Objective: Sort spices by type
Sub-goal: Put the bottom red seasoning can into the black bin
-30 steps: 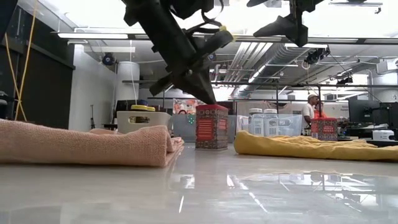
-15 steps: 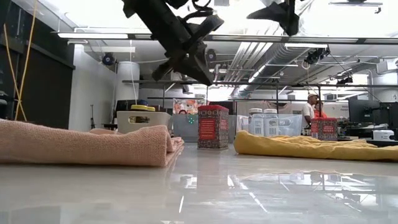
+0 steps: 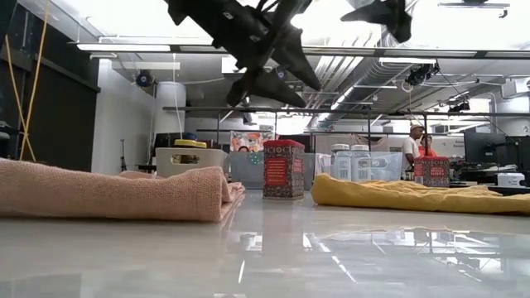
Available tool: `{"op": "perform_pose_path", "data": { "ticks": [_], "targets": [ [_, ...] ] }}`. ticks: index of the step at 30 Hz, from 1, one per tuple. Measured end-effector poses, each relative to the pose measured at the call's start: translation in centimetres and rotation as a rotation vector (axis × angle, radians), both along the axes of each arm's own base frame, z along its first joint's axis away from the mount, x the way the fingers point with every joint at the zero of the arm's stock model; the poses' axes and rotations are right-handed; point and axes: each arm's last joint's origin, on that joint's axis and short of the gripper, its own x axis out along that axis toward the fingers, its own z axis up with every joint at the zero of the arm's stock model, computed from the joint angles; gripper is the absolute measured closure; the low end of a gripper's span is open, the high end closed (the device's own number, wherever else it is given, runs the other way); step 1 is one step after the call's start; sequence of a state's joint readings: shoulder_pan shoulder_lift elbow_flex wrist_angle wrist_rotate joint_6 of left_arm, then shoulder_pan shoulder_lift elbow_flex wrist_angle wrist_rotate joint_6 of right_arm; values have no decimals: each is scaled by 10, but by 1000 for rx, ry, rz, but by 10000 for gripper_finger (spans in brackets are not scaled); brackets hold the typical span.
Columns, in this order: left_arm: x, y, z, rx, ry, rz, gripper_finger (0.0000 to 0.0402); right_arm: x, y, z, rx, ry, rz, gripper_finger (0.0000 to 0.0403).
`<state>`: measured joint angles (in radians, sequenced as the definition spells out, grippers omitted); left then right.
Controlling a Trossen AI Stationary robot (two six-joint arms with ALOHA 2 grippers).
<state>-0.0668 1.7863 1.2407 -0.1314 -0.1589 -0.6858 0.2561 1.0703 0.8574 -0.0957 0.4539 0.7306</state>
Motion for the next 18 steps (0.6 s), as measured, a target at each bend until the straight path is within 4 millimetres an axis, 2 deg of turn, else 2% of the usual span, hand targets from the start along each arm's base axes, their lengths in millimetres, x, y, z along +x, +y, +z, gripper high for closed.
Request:
{"op": "perform_pose_path", "data": {
  "ticks": [5, 9, 11, 18],
  "targets": [
    [1, 9, 5, 80, 24, -38, 172, -14, 8, 8, -9, -35, -39, 133],
    [-3, 12, 3, 164, 107, -90, 130, -21, 12, 10, 1, -42, -90, 133],
    [-7, 12, 0, 171, 157, -71, 117, -22, 13, 8, -9, -31, -108, 133],
    [-13, 17, -3, 67, 189, 194, 108, -23, 13, 2, -14, 10, -181, 133]
  ]
}}
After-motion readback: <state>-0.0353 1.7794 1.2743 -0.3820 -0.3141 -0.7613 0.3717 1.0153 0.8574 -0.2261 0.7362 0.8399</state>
